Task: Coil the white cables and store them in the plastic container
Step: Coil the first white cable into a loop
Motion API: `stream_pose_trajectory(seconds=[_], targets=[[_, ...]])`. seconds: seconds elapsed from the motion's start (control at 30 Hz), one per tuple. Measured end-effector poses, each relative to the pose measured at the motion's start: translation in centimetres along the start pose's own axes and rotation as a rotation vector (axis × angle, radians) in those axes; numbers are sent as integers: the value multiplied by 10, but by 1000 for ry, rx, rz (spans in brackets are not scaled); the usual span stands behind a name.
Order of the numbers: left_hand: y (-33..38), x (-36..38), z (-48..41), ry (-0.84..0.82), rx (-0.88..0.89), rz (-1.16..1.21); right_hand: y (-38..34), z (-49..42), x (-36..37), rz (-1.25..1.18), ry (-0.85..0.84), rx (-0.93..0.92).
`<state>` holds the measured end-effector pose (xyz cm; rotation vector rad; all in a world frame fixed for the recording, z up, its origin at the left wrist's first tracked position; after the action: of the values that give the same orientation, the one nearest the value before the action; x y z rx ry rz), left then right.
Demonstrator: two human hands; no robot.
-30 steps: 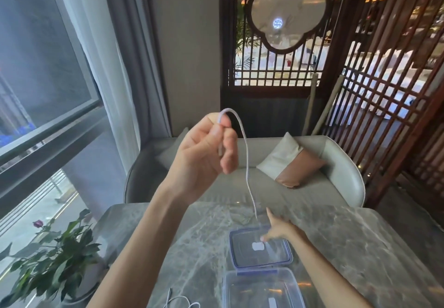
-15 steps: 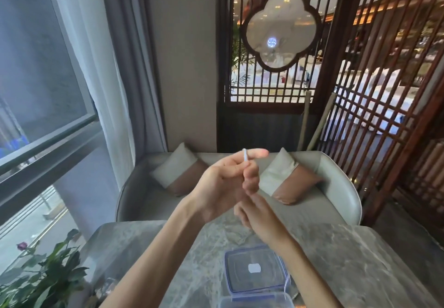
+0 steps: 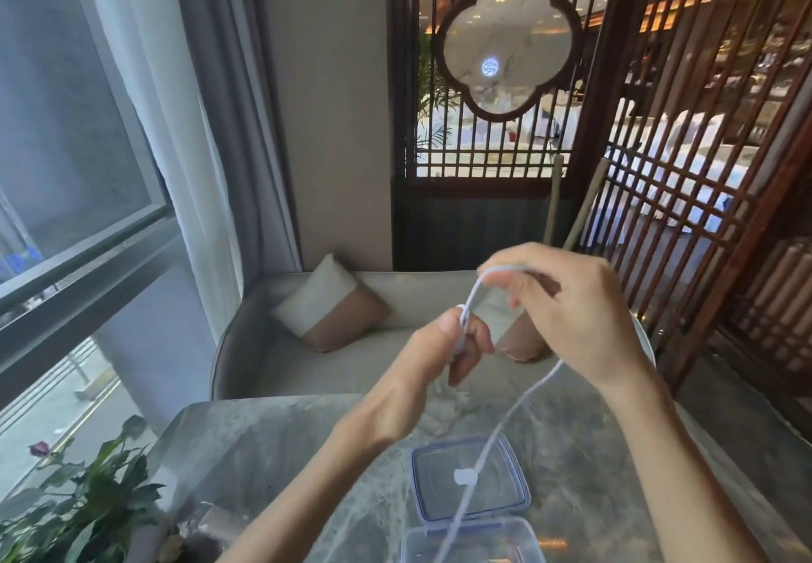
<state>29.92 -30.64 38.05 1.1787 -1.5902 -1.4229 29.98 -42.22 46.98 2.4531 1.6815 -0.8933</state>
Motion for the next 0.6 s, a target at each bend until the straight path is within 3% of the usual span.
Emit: stream_pose_trajectory(seconds=[0.07, 0.13, 0.2, 0.37, 0.47, 0.53, 0.6], targets=[[6, 16, 7, -118, -7, 263, 20, -12, 6, -142, 28, 72], [20, 17, 17, -233, 48, 457, 42, -13, 35, -364, -60, 239], [30, 2, 17, -261, 67, 604, 53, 10, 75, -435, -189, 416], [17, -53, -10, -57, -16, 769, 19, 88, 120, -358, -470, 403], [-8, -73, -19, 147, -122, 592, -6, 92, 108, -70, -658, 203], [-20, -69, -19, 183, -186, 382, -18, 64, 78, 93, -552, 73], [-26, -46, -12, 51, -223, 299, -18, 27, 33, 211, -259, -48]])
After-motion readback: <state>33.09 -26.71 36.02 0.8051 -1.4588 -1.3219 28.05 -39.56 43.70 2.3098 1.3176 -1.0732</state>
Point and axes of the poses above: each hand's wrist, its own z-axis away from the middle knuckle, its own x-axis out of the palm, y = z × x, the point moved 8 cm from there along -z, towards the middle knuckle, and after that the axes turned 8 degrees about -x, right-handed, at the moved point
